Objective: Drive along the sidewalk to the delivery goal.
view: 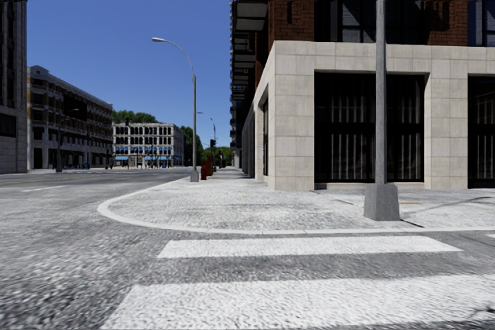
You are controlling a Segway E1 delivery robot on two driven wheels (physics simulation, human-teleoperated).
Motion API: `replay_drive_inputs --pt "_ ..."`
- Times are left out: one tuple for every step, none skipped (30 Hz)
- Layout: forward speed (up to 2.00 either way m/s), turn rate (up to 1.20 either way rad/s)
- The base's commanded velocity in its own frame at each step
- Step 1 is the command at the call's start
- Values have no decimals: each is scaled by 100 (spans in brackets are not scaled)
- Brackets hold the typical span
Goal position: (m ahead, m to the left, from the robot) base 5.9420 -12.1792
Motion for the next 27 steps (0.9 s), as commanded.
replay_drive_inputs --pt "200 -38" --pt "200 -33" --pt "200 -33" --pt "200 -32" --pt "200 -32" --pt "200 -31" --pt "200 -31" --pt "200 -31" --pt "200 -31" --pt "200 -31" --pt "200 -30" --pt "200 -17" --pt "200 -17" --pt "200 -12" --pt "200 0" --pt "200 0" --pt "200 0" --pt "200 0" --pt "200 0" --pt "200 0" --pt "200 0" --pt "200 0" --pt "200 0" --pt "200 0" --pt "200 0" --pt "200 0" --pt "200 -6"
